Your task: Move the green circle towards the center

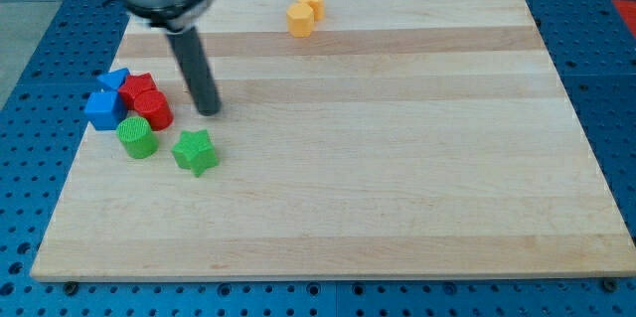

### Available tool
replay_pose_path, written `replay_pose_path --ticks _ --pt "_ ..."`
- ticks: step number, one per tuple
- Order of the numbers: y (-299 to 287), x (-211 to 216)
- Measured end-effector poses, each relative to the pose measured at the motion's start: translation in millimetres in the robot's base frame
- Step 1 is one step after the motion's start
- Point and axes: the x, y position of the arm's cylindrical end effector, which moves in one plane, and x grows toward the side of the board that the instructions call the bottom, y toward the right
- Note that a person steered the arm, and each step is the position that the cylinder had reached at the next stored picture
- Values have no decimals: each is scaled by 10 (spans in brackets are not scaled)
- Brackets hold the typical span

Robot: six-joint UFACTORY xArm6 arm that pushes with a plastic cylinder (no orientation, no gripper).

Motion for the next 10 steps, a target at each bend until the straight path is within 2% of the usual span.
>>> replay_pose_path --ticks 1,2,3,4,5,6,7,9,10 --pt "705 -5" --pt "1536 303" --pt "1695 1054" --pt "1068 1687" --pt "-7 2020" --pt "-1215 2027" --pt "-1709 1909" --pt "-1725 1715" --pt "-1725 1320"
